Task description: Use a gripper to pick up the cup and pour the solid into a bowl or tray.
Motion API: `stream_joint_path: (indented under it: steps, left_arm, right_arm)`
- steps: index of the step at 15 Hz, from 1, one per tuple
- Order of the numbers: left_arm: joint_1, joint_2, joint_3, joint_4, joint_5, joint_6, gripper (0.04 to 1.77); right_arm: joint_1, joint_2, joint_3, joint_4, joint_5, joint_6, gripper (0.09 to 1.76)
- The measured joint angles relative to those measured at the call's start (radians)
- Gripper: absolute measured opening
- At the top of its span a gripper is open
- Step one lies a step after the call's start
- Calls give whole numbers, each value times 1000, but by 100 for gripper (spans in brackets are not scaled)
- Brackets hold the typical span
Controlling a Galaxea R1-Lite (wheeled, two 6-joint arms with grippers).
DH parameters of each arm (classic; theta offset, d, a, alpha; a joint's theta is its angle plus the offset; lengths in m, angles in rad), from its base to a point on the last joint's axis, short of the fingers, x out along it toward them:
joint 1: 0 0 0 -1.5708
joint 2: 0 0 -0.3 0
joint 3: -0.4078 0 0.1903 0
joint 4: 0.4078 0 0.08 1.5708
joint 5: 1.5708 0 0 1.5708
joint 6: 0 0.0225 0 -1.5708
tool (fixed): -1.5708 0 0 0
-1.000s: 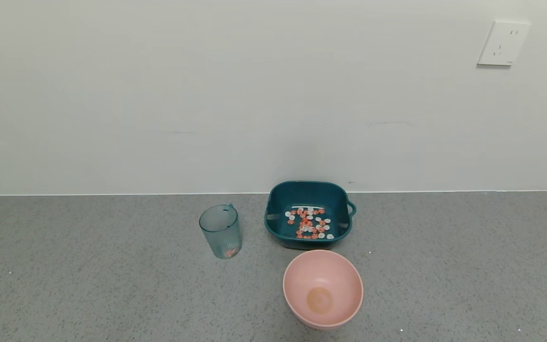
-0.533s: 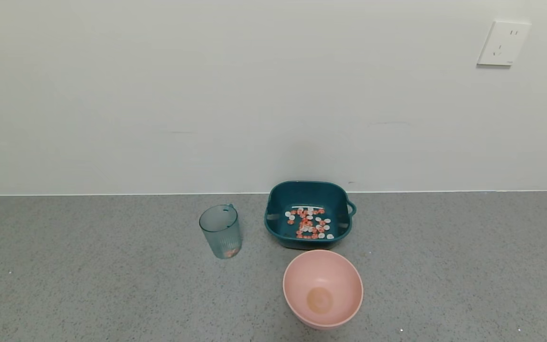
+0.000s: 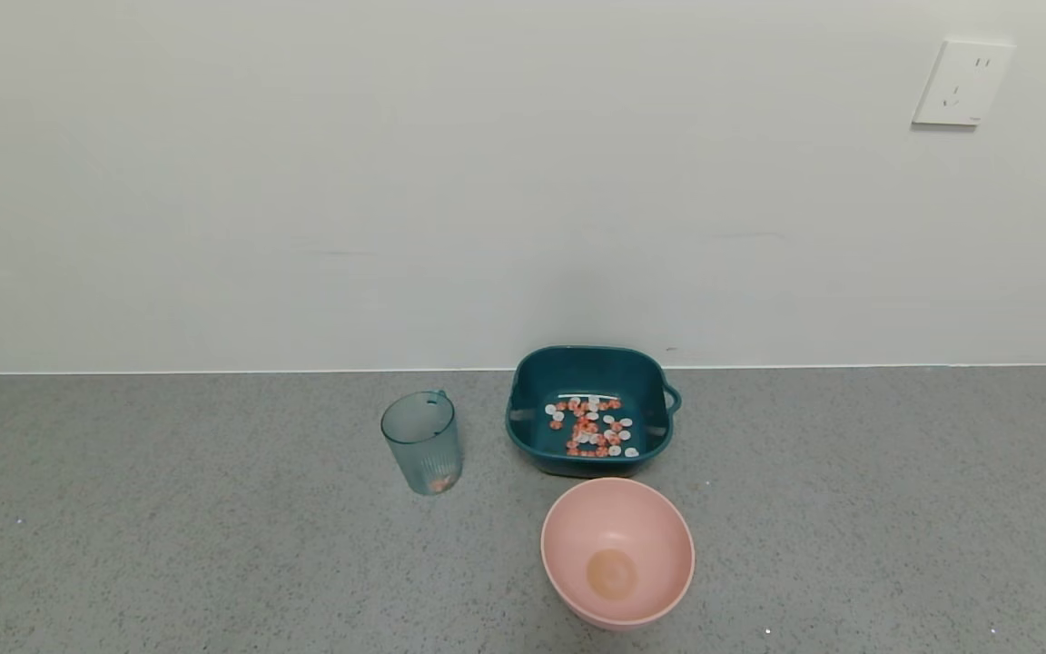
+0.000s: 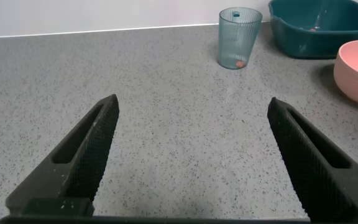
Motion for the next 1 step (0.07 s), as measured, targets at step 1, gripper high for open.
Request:
stream_joint_path:
  steps: [1]
  left_arm:
    - [0,0,0,0,0,0,172]
  right_arm:
    - [0,0,0,0,0,0,171]
